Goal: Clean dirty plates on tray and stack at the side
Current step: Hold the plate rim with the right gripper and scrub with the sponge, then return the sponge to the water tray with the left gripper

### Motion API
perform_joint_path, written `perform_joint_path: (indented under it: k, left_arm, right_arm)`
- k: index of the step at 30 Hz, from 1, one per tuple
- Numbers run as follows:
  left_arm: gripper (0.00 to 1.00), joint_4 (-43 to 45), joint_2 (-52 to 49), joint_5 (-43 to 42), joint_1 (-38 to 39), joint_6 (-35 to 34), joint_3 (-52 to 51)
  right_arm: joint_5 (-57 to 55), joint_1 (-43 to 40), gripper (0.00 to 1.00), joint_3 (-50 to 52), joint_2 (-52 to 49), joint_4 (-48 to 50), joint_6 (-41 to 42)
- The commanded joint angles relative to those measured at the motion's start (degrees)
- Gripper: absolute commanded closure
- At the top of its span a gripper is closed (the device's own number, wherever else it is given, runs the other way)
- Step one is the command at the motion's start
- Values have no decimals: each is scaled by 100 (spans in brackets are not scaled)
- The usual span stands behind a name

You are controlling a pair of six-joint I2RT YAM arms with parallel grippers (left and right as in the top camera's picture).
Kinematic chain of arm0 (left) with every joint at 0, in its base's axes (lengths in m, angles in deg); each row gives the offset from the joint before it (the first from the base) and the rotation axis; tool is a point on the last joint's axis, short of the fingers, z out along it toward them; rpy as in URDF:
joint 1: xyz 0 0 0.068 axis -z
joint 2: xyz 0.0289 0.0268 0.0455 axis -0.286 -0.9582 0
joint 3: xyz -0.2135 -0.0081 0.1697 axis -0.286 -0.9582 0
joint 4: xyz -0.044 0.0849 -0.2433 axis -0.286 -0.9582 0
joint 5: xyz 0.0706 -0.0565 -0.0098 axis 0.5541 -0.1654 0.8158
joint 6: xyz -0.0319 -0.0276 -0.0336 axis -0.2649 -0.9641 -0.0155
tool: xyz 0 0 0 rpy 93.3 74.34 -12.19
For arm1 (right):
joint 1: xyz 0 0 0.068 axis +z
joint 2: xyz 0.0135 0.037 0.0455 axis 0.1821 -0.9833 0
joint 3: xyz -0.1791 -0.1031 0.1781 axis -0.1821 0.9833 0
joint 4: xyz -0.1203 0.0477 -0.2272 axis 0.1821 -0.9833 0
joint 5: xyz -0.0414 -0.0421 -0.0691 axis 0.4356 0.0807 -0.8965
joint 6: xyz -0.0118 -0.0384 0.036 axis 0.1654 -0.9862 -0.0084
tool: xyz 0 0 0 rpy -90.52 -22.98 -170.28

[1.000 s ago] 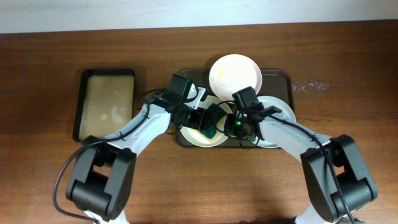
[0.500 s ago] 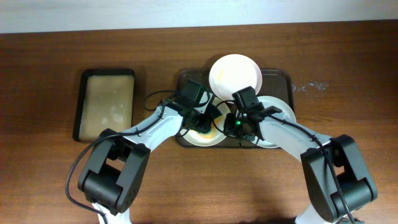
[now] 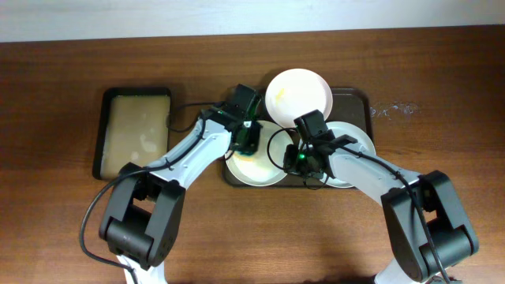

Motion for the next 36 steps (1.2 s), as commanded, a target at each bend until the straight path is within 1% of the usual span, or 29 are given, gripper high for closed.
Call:
perform_joint_path:
  k: [1,3,5,7,11,12,15,18,19,23,25,26,28,31,32,34,36]
  left_arm:
    - [100,140,-4,-1209,37,-942,42]
    - [100,144,-15,-1156,109,-955,-155]
    - [100,332,-20,-601,146,-966,-511]
    - [100,481,-20,-109,144,-1235,-789]
    - [100,1239,-20,256,146,-1250,-1593]
    - [100,1279,-20,754,144,-1252,-1781]
    - [100,957,-7,2210,144,-1252,-1818]
    - [100,861,153,3165,144,-1248,-1749]
    - [100,837,260,3305,144,-1248,-1733]
    - [100,848,732,3486,144,-1250,-1733]
    - [100,857,872,3348,144,-1250,-1733]
    - [100,872,964,3147,144,-1250,-1733]
    - [100,927,1235,2975,144,-1248,-1733]
    - [100,975,2011,2975,122,-1248,-1694]
    - [100,970,2404,2968,24,-1244,-1694]
    - [100,927,2804,2868,-234,-1150,-1694]
    - [100,820,3032,2756,-675,-1139,-1694]
  right_arm:
    - [-114,15,88,42,-22,-11,-50]
    - [-101,15,89,42,-22,39,-46]
    - [-87,15,90,42,-22,74,-46]
    - [-87,15,91,42,-22,142,-28]
    - [-90,15,91,42,-22,140,61]
    - [-90,15,92,42,-22,136,59]
    - [-92,15,92,42,-22,129,57]
    - [-94,15,92,42,-22,129,57]
    - [-96,15,92,42,-22,129,55]
    - [-94,15,93,42,-22,127,55]
    - [-94,15,93,42,-22,129,55]
    - [-94,15,93,42,-22,127,57]
    - [-94,15,96,42,-22,127,55]
    - [-90,15,96,42,2,131,-120]
    - [-87,17,96,31,120,131,-214]
    - [-109,61,96,-61,439,83,-599]
    - [-302,175,96,-216,767,-136,-837]
